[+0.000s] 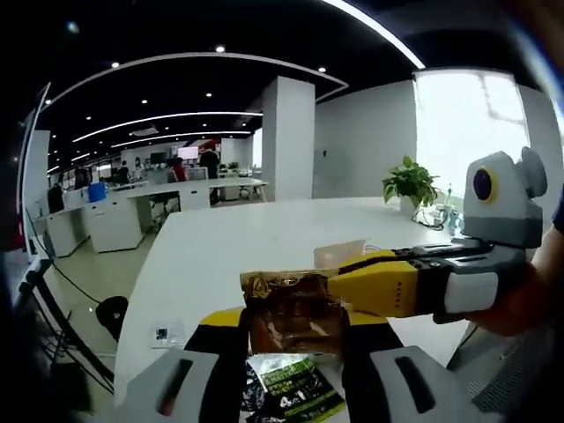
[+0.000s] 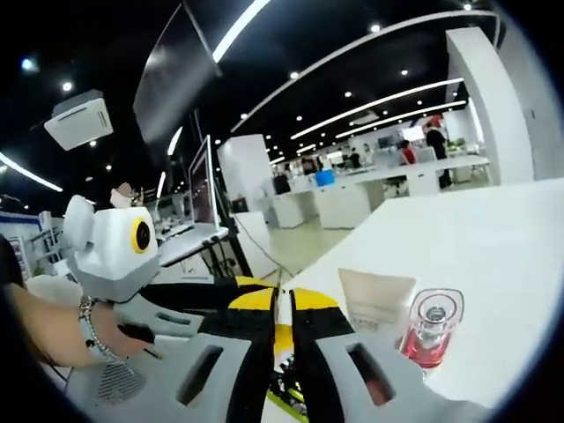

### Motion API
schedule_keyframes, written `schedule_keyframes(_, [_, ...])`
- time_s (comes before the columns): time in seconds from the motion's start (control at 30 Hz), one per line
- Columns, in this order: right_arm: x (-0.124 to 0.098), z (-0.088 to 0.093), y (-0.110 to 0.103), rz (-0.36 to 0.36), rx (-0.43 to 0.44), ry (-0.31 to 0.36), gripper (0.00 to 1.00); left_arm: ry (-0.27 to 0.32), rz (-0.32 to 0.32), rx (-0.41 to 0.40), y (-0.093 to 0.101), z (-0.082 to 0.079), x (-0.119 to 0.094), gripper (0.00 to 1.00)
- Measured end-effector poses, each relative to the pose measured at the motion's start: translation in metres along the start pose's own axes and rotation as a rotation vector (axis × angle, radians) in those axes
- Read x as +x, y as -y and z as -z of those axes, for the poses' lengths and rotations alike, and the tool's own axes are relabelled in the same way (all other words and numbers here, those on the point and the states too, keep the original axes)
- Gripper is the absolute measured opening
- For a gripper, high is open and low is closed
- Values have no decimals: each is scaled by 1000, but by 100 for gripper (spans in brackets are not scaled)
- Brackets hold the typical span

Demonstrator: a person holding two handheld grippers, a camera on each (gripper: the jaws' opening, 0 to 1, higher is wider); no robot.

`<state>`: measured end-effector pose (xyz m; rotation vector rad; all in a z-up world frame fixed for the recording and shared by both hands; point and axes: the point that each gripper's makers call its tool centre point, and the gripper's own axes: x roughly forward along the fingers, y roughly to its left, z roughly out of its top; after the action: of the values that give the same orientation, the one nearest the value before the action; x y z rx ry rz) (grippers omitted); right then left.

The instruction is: Arrange the skincare products in the storage area until every visible bottle or jar stands upright without overlapping.

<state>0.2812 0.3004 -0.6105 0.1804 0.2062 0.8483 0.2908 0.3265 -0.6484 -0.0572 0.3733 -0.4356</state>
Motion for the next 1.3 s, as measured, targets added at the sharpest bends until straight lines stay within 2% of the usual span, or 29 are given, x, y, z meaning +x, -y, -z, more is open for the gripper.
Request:
schedule_keyframes(0.13, [-2,1,-1,8,-14,-8,11,-31,-111,-65,-31,7,-3,42])
schedule_keyframes(0.27, [-1,13,-10,-16,-8,-75,10,-110,-210,-136,-58,23,-5,42])
schedule_keyframes(0.3, [-1,19,-15,-34,2,-106,9,-116,-216,-137,-60,24,-4,42])
schedule_keyframes(0.37, [-2,22,-23,-66,18,-127,9,-140,-240,-167,-68,30,-3,42])
schedule_keyframes(0.5, [-4,25,-42,-125,9,-146,9,-270,-313,-282,-91,54,5,43])
schedule_keyframes(0.57, [-5,28,-50,-156,-5,-162,9,-334,-316,-320,-96,64,11,43])
schedule_keyframes(0.67, [-7,48,-62,-210,12,-258,9,-418,-349,-300,-108,79,19,43])
schedule_keyframes(0.73, [-8,61,-65,-221,0,-321,9,-440,-367,-279,-115,86,26,43])
schedule_keyframes(0.97, [-8,71,-72,-249,-62,-358,9,-581,-380,-269,-125,114,47,43])
schedule_keyframes(1.1, [-11,91,-64,-242,-77,-465,8,-604,-387,-286,-131,120,54,43])
schedule_keyframes(1.23, [-11,92,-60,-233,-107,-474,7,-623,-402,-256,-140,124,59,43])
schedule_keyframes(1.3, [-11,90,-60,-233,-116,-469,7,-647,-393,-251,-138,128,61,43])
